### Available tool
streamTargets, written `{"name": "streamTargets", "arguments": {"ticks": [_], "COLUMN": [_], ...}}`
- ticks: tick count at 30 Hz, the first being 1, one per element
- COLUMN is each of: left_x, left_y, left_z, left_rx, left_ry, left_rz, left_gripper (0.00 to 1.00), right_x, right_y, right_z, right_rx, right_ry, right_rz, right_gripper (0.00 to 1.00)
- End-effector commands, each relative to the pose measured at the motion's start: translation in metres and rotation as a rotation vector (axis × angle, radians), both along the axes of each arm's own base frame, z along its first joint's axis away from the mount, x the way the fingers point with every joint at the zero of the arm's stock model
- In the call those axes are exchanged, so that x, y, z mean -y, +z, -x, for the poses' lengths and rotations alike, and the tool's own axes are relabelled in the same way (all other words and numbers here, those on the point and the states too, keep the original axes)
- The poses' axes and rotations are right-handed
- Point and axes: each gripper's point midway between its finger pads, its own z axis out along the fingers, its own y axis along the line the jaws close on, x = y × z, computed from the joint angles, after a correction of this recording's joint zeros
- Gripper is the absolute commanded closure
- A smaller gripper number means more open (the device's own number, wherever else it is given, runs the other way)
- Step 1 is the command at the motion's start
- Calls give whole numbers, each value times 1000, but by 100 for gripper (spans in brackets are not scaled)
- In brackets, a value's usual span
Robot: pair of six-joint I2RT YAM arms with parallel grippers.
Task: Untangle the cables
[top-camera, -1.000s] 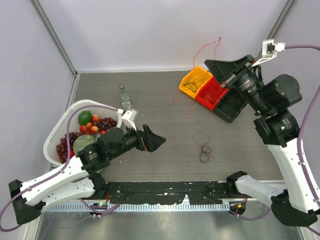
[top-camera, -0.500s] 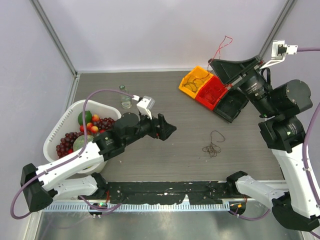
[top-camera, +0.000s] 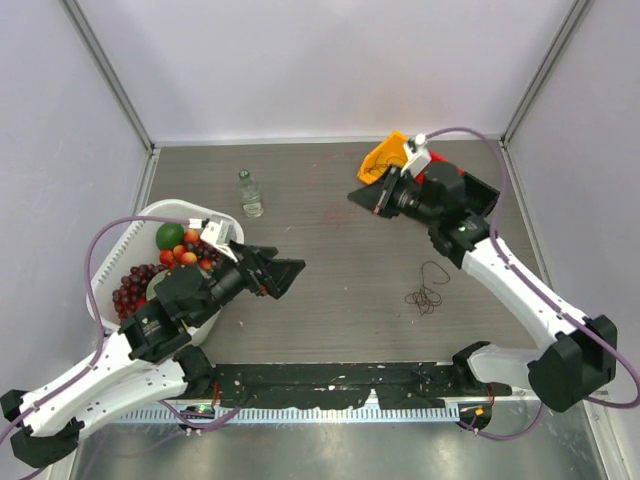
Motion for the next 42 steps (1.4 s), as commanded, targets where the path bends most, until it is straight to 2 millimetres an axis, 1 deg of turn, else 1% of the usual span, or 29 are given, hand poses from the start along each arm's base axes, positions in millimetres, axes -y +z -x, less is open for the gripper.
{"name": "streamTargets", "arguments": {"ticks": [1, 2, 3, 4, 7, 9, 11, 13, 14, 16, 18, 20, 22, 23, 24, 25, 26, 28, 30, 31, 32, 33, 35, 36, 37, 38, 39, 40, 42], "left_x": [-12, -13, -11, -10, -3, 5, 17, 29, 32, 38, 41, 42, 40, 37, 34, 32, 28, 23, 16, 13, 10, 7, 1, -1, -4, -8, -11, -13, -19], "left_y": [-10, -13, -17, -19, -30, -38, -51, -64, -73, -86, -94, -98, -103, -104, -105, -106, -105, -100, -94, -90, -85, -81, -70, -66, -61, -59, -56, -52, -48], "left_z": [-7, -8, -9, -11, -19, -24, -30, -33, -35, -37, -39, -38, -39, -40, -40, -41, -41, -40, -40, -40, -39, -39, -36, -35, -33, -33, -31, -29, -26], "left_rx": [-24, -33, -40, -47, -72, -88, -118, -156, -186, -231, -253, -264, -288, -294, -300, -304, -301, -291, -272, -263, -248, -233, -195, -177, -161, -153, -144, -135, -124], "left_ry": [71, 78, 79, 81, 92, 87, 67, 38, 37, 33, 30, 26, 32, 41, 47, 56, 61, 70, 82, 89, 95, 101, 103, 104, 107, 116, 117, 119, 124], "left_rz": [-23, -37, -54, -65, -110, -150, -197, -238, -260, -277, -262, -228, -204, -199, -193, -191, -183, -167, -156, -150, -139, -132, -106, -96, -85, -83, -76, -71, -65], "left_gripper": [3, 3, 3, 3, 2, 2, 2, 2, 2, 3, 3, 3, 3, 3, 4, 4, 4, 4, 4, 4, 4, 4, 4, 4, 4, 4, 4, 4, 4], "right_x": [-16, -17, -14, -11, -2, 3, 5, 5, 3, 0, -1, 0, 3, 3, 6, 7, 10, 11, 12, 11, 8, 4, -4, -9, -14, -20, -25, -32, -41], "right_y": [-52, -87, -104, -132, -184, -206, -222, -235, -243, -254, -261, -262, -259, -255, -254, -251, -253, -249, -244, -243, -238, -243, -244, -247, -248, -250, -251, -253, -258], "right_z": [18, 26, 27, 35, 49, 53, 57, 61, 65, 71, 74, 72, 69, 66, 63, 60, 57, 49, 39, 31, 25, 20, 7, 0, -3, -11, -11, -18, -22], "right_rx": [-132, -221, -261, -330, -436, -479, -514, -543, -568, -595, -603, -592, -577, -560, -550, -529, -520, -464, -385, -342, -322, -308, -281, -271, -264, -254, -247, -230, -208], "right_ry": [54, 63, 48, 58, 57, 50, 52, 63, 86, 118, 135, 137, 128, 129, 112, 115, 98, 114, 106, 97, 93, 111, 110, 122, 138, 152, 179, 197, 241], "right_rz": [56, 133, 177, 237, 328, 361, 385, 403, 413, 434, 454, 468, 488, 501, 514, 528, 552, 597, 653, 688, 689, 700, 704, 708, 706, 714, 715, 727, 750], "right_gripper": [99, 99, 99, 99, 99, 99, 99, 99, 99, 98, 95, 89, 80, 71, 66, 54, 49, 39, 36, 36, 35, 35, 35, 35, 35, 35, 35, 35, 35]}}
